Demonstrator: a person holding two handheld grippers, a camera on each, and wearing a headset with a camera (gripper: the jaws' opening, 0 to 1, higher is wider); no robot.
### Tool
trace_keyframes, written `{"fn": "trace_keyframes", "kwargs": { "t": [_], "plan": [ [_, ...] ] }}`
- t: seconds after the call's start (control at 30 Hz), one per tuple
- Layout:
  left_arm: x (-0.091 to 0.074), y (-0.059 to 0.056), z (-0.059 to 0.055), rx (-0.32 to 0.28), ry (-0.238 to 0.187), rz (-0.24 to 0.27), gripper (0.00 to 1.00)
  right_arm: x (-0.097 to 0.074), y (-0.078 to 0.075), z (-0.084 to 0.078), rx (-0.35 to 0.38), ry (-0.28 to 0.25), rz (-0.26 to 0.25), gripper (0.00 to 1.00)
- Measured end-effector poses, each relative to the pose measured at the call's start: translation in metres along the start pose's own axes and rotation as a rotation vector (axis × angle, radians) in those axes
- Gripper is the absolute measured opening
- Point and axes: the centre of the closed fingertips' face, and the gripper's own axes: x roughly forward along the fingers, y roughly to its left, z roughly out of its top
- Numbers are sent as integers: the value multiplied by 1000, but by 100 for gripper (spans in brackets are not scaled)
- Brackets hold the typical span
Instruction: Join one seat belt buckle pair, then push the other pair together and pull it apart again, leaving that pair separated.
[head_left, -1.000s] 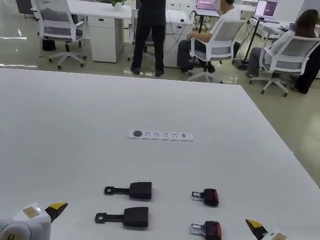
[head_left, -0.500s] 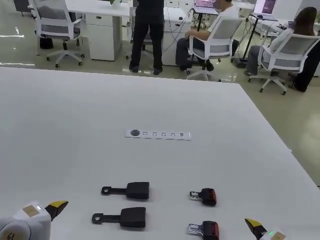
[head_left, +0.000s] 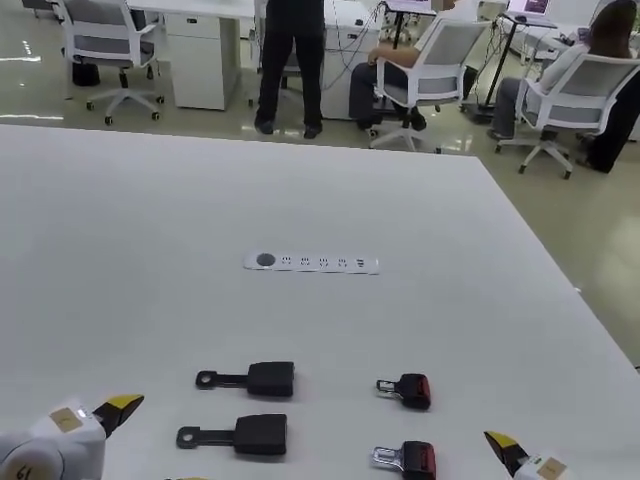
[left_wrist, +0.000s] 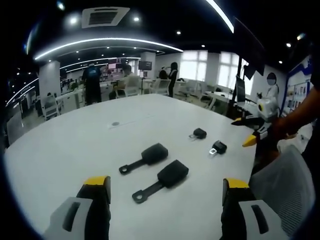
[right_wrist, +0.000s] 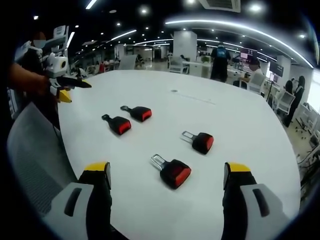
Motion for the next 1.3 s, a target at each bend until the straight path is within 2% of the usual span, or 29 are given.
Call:
{"fn": "trace_keyframes", "kwargs": {
  "t": [0.1, 0.17, 0.23, 0.37, 0.6, 0.8, 0.9, 1.03, 1.13, 1.3],
  "plan": [
    [2, -4, 3, 7, 4, -5, 95, 4, 0, 0, -4, 4, 6, 94],
    [2, -4, 2, 6, 6, -11, 95, 6, 2, 0, -5, 6, 12, 94],
    [3, 0, -1, 35, 17, -11, 95, 9, 1, -1, -5, 11, 16, 94],
    [8, 0, 0, 38, 13, -25, 95, 15, -1, -1, -4, 10, 21, 93],
    [15, -2, -1, 60, 38, -49, 94, 21, -3, -2, -20, 32, 41, 93],
    [22, 1, -4, 80, 52, -78, 91, 27, -11, -5, -40, 52, 62, 92],
    [27, 1, -5, 80, 54, -91, 90, 29, -11, -6, -40, 61, 83, 90],
    [35, 4, -11, 95, 70, -113, 88, 33, -8, -8, -45, 82, 120, 88],
    [42, -3, -11, 99, 92, -134, 87, 37, -13, -10, -54, 94, 140, 88],
    [49, -1, -19, 126, 118, -160, 86, 40, -6, -16, -94, 139, 213, 87]
  ]
}}
